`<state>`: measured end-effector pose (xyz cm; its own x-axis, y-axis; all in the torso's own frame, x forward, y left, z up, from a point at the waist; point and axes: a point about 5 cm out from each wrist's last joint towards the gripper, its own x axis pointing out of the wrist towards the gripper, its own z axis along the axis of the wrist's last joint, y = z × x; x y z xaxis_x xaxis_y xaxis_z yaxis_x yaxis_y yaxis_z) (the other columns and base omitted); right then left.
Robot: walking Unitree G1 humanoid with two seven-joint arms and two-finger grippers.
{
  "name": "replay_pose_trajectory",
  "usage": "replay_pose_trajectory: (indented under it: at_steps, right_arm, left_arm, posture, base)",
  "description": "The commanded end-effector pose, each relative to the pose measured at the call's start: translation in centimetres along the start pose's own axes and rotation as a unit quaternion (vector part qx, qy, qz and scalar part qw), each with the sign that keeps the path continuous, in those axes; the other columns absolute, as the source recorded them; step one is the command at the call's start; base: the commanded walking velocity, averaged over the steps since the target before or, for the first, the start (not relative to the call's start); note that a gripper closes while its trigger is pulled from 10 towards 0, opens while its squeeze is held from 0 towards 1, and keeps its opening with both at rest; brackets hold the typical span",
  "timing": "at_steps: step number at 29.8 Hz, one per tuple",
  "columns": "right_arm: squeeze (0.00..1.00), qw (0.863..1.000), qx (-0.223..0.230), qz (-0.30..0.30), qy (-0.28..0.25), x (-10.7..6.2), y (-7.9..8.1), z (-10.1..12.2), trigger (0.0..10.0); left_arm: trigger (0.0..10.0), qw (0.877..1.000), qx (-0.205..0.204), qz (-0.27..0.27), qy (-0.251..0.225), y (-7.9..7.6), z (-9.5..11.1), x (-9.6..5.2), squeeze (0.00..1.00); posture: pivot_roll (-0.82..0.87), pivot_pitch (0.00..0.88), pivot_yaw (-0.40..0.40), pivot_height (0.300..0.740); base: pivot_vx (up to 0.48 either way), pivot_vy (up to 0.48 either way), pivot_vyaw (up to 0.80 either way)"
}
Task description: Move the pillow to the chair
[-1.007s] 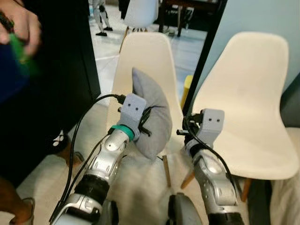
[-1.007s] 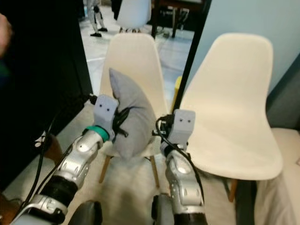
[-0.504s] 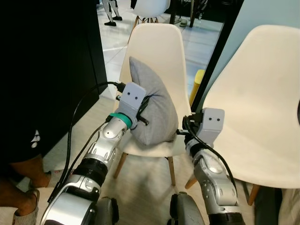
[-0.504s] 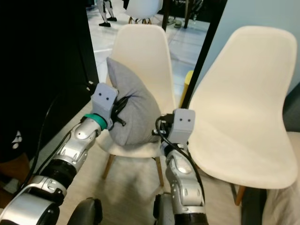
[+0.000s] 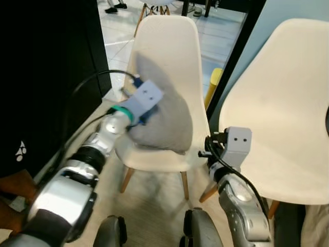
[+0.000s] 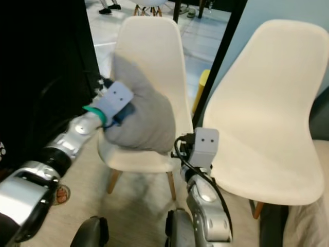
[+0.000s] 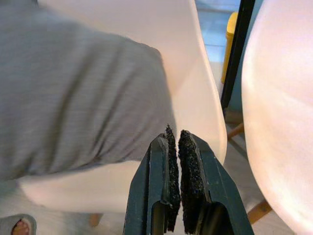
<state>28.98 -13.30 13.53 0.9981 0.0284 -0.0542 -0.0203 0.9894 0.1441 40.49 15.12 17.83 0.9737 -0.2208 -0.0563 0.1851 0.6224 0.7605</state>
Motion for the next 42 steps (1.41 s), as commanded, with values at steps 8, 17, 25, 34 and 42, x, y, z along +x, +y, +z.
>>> replay_pose_trajectory:
  at_steps: [8, 17, 25, 34, 42]
  right_arm:
    - [0.00, 1.000, 0.002, 0.005, 0.018, -0.7, 0.5, -0.2, 10.0]
    - [0.00, 1.000, -0.004, 0.002, 0.017, -1.0, 0.4, 0.2, 10.0]
    - [0.00, 1.000, -0.009, -0.004, 0.019, -1.3, 0.1, 0.3, 10.0]
    - [0.00, 1.000, -0.004, -0.001, 0.018, -0.9, 0.8, 0.1, 10.0]
    - [0.00, 1.000, -0.010, 0.018, 0.010, 0.1, 1.3, 0.5, 10.0]
  left_arm:
    - [10.0, 0.992, -0.065, -0.021, 0.103, -3.0, -4.9, -1.9, 0.00]
    - [10.0, 0.998, -0.022, -0.056, 0.031, -5.2, -1.0, -0.6, 0.00]
    - [10.0, 0.991, -0.029, -0.127, -0.036, -7.0, 2.5, 0.0, 0.00]
    - [10.0, 0.992, 0.085, -0.090, 0.029, -4.5, -0.3, -0.1, 1.00]
    - [10.0, 0.989, 0.126, -0.034, 0.066, -1.4, -1.8, -0.2, 1.00]
  posture:
    - [-0.10, 0.212, 0.020, 0.610]
    - [-0.14, 0.205, 0.033, 0.610]
    - [-0.14, 0.196, 0.046, 0.610]
    - [-0.11, 0.164, 0.049, 0.610]
    - [-0.12, 0.095, 0.033, 0.610]
  base:
    - [0.000, 0.000, 0.00]
    - [0.000, 0.000, 0.00]
    - [0.000, 0.000, 0.00]
    - [0.000, 0.000, 0.00]
    - [0.000, 0.000, 0.00]
